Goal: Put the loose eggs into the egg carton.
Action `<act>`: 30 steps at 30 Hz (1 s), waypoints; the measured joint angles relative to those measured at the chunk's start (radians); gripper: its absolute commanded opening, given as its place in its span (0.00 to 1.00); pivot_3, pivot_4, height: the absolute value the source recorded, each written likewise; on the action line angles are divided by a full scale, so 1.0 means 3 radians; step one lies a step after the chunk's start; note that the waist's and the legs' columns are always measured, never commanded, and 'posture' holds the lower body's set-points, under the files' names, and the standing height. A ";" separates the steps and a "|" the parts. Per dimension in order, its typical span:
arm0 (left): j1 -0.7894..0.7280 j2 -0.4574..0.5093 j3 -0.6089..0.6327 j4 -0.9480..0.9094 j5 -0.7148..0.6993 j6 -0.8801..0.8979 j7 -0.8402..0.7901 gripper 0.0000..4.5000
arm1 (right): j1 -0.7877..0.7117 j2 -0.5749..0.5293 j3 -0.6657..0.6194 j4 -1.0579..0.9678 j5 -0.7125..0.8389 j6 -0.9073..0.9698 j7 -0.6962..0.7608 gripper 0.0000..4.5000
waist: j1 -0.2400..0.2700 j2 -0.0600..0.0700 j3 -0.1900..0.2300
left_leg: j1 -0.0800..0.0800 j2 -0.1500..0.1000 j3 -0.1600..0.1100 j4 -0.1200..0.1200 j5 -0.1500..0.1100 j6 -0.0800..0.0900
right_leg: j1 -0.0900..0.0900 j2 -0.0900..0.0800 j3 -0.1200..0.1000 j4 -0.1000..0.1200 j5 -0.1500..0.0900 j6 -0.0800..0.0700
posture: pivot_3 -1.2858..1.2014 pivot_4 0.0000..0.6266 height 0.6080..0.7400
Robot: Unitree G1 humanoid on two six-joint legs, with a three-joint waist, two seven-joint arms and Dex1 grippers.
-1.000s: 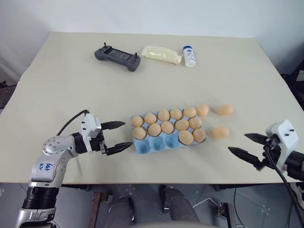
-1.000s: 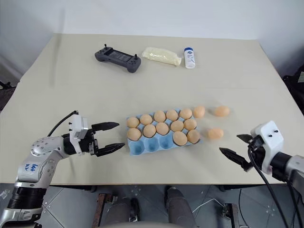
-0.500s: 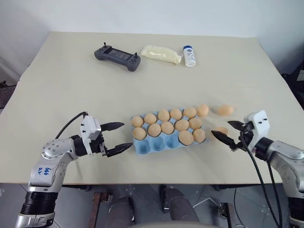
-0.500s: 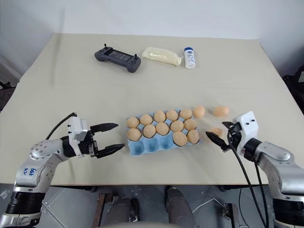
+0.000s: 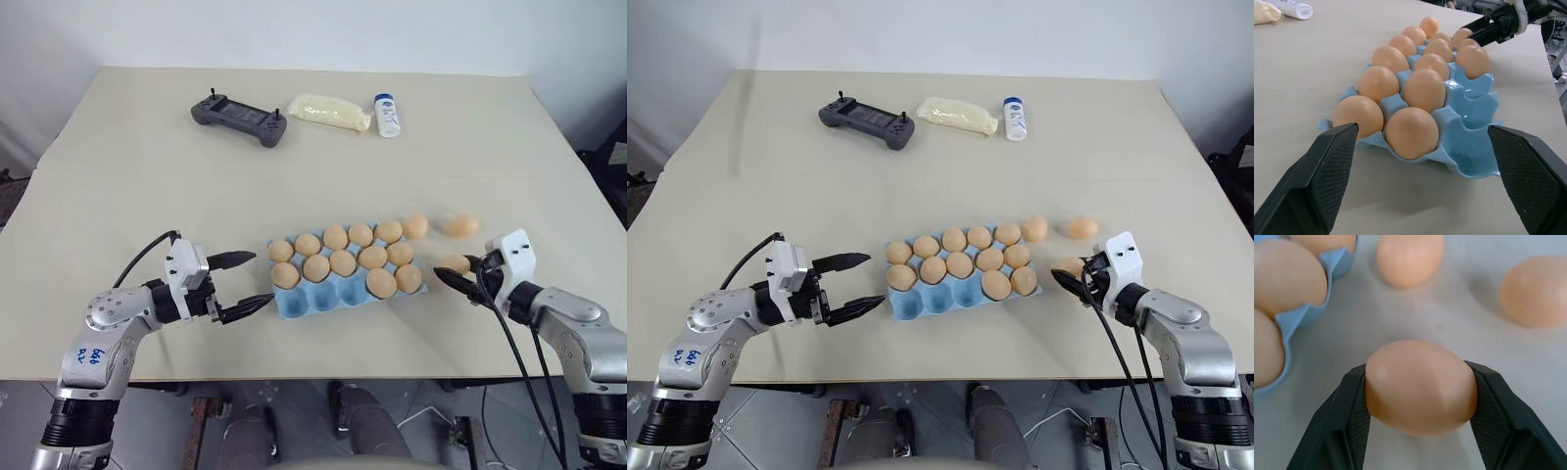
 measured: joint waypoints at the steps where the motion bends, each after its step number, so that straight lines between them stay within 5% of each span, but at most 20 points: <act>1: -0.0001 0.0000 0.0000 0.0003 0.0000 0.0000 -0.0004 1.00 | 0.0001 -0.0002 -0.0027 -0.0111 0.0036 0.0064 -0.0010 0.52 | 0.0001 0.0001 0.0000 | -0.0001 0.0000 0.0000 0.0000 0.0000 0.0000 | -0.0002 0.0000 0.0001 0.0001 0.0000 0.0000 | 0.52 0.24 1.00; 9: -0.0016 0.0005 0.0001 0.0047 0.0000 -0.0005 -0.0088 1.00 | -0.0237 -0.0153 -0.0089 -0.0998 0.0463 0.0649 -0.0010 0.52 | -0.0010 0.0000 0.0000 | -0.0001 0.0001 0.0005 0.0000 0.0000 -0.0002 | -0.0014 0.0002 0.0009 0.0016 0.0000 -0.0001 | 0.52 0.24 1.00; 28: -0.0032 -0.0005 -0.0013 0.0058 0.0003 -0.0009 0.0007 1.00 | -0.0817 0.0046 0.1194 -0.1232 0.0642 0.1026 0.0208 0.52 | -0.0004 -0.0001 0.0000 | -0.0006 0.0002 0.0006 0.0000 -0.0002 -0.0002 | -0.0021 0.0000 0.0001 0.0020 -0.0003 -0.0005 | 0.52 0.24 1.00; 30: 0.0015 -0.0005 0.0002 -0.0006 0.0002 -0.0009 0.0029 1.00 | -0.0818 0.0049 0.1235 -0.1178 0.0611 0.0982 0.0245 0.68 | -0.0004 -0.0001 0.0000 | -0.0005 0.0003 0.0005 0.0000 -0.0002 -0.0002 | -0.0021 0.0000 0.0001 0.0022 -0.0004 -0.0006 | 0.52 0.24 1.00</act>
